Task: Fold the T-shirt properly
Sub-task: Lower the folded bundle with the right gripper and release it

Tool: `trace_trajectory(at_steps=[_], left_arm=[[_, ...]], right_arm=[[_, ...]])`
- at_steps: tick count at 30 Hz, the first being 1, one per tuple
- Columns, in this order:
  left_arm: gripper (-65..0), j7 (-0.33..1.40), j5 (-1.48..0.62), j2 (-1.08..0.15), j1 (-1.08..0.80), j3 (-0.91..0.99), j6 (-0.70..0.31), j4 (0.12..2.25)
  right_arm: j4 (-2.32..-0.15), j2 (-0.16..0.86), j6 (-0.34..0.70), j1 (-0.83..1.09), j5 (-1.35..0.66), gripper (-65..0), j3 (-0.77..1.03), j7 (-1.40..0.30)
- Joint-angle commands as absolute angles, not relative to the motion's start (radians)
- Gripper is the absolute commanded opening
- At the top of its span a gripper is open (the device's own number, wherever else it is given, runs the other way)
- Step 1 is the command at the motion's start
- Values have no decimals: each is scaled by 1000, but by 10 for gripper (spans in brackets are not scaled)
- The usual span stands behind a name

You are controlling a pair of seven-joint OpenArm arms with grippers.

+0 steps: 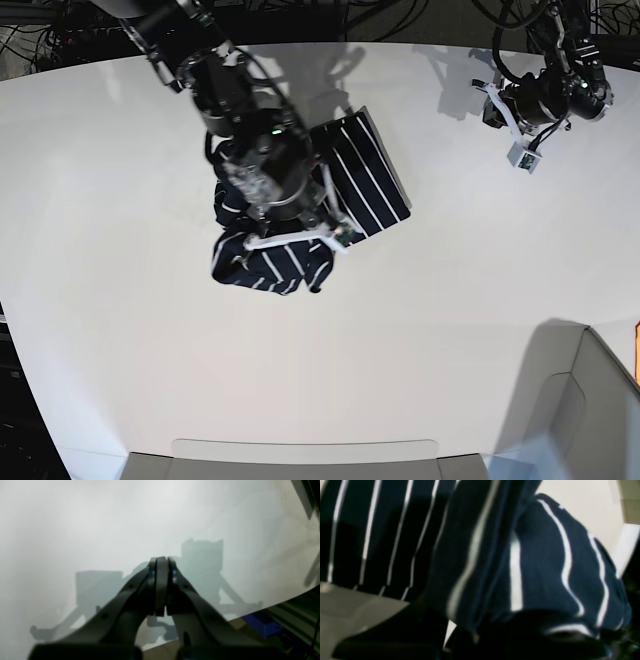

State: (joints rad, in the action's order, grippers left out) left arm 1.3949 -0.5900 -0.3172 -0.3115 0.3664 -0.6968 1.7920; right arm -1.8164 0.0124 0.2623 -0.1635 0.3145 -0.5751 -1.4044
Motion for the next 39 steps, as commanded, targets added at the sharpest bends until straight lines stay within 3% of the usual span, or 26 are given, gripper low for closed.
trace_trajectory(at_steps=[1,5,12,14,23,26,39], left_arm=[[-650,1396,-598,-328,-308,369,-698,1807],[-650,1396,-598,-323,-308,369,-698,1807],[-650,1396,-598,-326,-308,369,-698,1807],[-650,1396,-598,-325,-308,369,-698,1805],[-650,1396,-598,-321,-309,369,-698,1805],[-650,1396,-598,-321,-309,369,-698,1805],[-650,1396,-598,-321,-309,369,-698,1805]], right_arm=[[-1808,-8,262,-185,364,-650,-591,-1396],[-1710,-62,262,-182,529,-650,-682,-1396],[-1695,-85,263,-150,664,-400,-762,-1396],[-1725,-81,266,-148,664,-360,-786,-1396],[-1822,-84,275,-140,662,-354,-906,-1391],[-1836,-84,329,-133,662,-354,-947,-1391],[-2061,-84,348,-122,693,-354,-903,-1391]])
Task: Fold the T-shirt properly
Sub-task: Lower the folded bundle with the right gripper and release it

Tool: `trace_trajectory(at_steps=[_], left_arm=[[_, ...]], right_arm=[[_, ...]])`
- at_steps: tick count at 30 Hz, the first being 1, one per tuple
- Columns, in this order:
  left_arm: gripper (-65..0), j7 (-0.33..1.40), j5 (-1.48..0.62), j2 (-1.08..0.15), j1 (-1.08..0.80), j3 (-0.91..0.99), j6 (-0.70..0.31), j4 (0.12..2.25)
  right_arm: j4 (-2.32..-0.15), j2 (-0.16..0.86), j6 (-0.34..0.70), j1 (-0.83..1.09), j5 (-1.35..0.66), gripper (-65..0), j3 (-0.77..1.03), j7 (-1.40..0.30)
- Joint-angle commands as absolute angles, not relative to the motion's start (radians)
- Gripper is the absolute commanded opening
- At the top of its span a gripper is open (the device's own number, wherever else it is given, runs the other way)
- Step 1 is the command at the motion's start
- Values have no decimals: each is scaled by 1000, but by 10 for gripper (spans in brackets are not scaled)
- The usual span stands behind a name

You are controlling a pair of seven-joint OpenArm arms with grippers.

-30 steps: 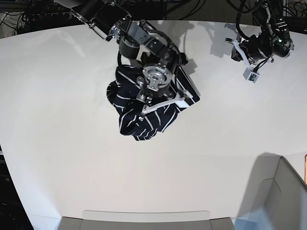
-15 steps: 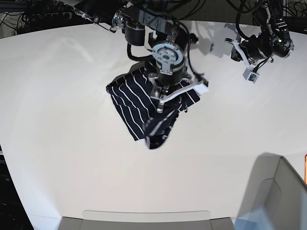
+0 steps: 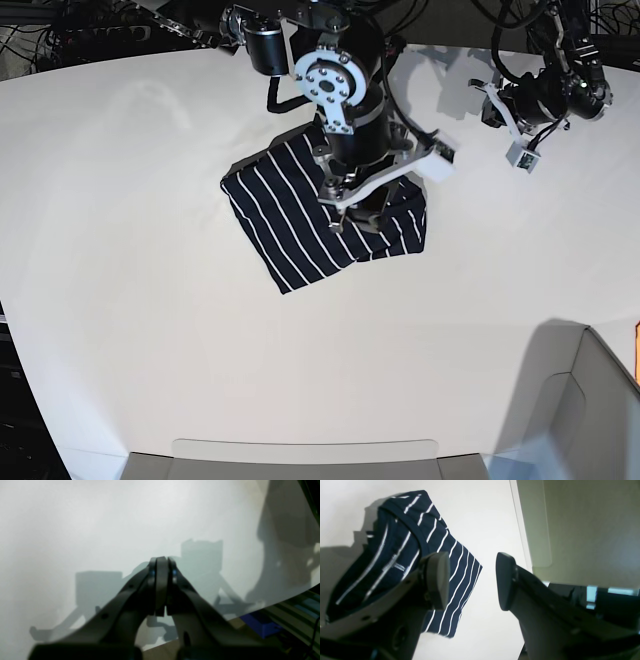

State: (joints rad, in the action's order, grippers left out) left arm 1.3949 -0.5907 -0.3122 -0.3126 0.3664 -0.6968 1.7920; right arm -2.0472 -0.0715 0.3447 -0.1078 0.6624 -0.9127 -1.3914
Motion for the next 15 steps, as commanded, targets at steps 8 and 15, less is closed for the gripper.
trace_trajectory(at_steps=[8,15], left_arm=[[-650,1392,-598,-321,-254,312,-698,1817],[-650,1345,-598,-318,-142,22,-698,1923]], right_arm=[[-2055,-56,351,-131,590,-355,-553,-1369],[-2011,71,352,-137,334,-522,-266,-1365]])
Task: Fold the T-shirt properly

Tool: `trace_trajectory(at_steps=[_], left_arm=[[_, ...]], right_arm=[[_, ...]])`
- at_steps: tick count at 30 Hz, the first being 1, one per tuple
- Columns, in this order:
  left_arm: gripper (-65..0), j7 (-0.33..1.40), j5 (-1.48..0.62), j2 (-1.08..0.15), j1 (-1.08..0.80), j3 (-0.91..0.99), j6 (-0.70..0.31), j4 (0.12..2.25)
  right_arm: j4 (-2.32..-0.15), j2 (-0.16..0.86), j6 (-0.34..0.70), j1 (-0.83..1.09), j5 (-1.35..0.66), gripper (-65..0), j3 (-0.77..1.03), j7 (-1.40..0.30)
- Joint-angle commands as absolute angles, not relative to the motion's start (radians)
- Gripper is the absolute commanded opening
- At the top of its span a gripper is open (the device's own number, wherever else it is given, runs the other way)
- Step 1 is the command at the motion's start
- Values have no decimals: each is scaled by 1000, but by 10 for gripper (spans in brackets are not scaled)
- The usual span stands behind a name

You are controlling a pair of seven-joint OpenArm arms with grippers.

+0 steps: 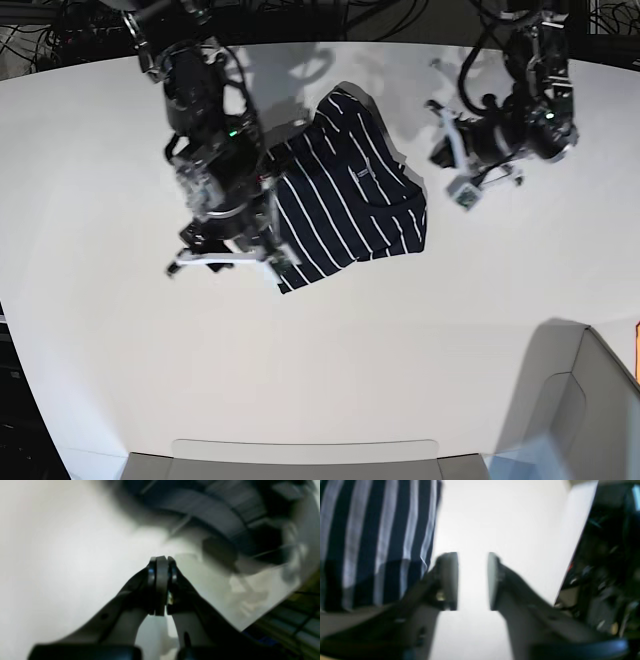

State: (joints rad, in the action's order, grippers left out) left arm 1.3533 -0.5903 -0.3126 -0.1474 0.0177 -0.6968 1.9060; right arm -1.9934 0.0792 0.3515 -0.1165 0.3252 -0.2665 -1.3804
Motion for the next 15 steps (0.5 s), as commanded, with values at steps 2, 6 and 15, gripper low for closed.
trace_trajectory(at_steps=[2,6,15], left_arm=[[-650,1300,-598,-318,-130,-28,-698,1933],[-650,1216,-598,-298,-117,-180,-526,1933],[-650,1099,-598,-306,-65,-522,-231,1949]], right_arm=[[-1994,79,352,-137,286,-597,-214,-1365],[-1946,114,352,-137,202,-650,-94,-1365],[-1761,176,352,-147,41,-650,-18,-1290]])
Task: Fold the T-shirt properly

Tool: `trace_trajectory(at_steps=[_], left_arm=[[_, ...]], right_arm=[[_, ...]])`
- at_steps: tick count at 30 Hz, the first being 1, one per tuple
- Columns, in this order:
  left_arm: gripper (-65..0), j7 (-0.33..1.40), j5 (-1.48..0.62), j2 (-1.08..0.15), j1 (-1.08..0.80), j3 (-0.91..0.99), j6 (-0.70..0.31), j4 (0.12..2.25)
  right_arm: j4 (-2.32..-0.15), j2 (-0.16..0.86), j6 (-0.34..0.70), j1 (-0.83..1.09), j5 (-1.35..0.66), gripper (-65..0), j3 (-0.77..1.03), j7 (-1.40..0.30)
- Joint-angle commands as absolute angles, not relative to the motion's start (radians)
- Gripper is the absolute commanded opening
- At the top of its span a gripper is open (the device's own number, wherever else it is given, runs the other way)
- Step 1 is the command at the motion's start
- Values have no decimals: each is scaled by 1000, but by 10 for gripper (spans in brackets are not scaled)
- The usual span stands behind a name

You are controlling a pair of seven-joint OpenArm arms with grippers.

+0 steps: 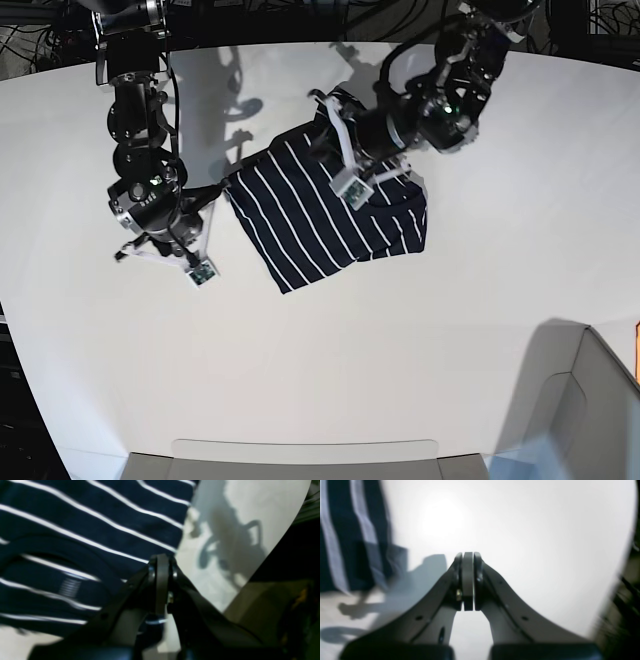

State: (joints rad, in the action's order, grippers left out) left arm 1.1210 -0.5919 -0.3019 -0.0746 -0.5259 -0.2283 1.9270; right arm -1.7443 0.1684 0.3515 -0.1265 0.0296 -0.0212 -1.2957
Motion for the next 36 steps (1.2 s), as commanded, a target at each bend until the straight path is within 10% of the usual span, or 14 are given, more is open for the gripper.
trace_trajectory(at_steps=[1,14,24,36], left_arm=[[-650,1098,-598,-306,-65,-544,-203,1959],[-650,1142,-596,-352,15,-710,-153,1744],[-650,1142,-539,-409,12,-315,285,1689],[-650,1125,-539,-277,-27,-143,248,1860]], right_arm=[[-1736,176,352,-147,38,-650,-22,-1276],[-1658,148,450,-120,15,-650,-196,-1205],[-1873,176,698,48,19,-650,-344,-1207],[-2051,147,698,90,22,-650,-53,-1207]])
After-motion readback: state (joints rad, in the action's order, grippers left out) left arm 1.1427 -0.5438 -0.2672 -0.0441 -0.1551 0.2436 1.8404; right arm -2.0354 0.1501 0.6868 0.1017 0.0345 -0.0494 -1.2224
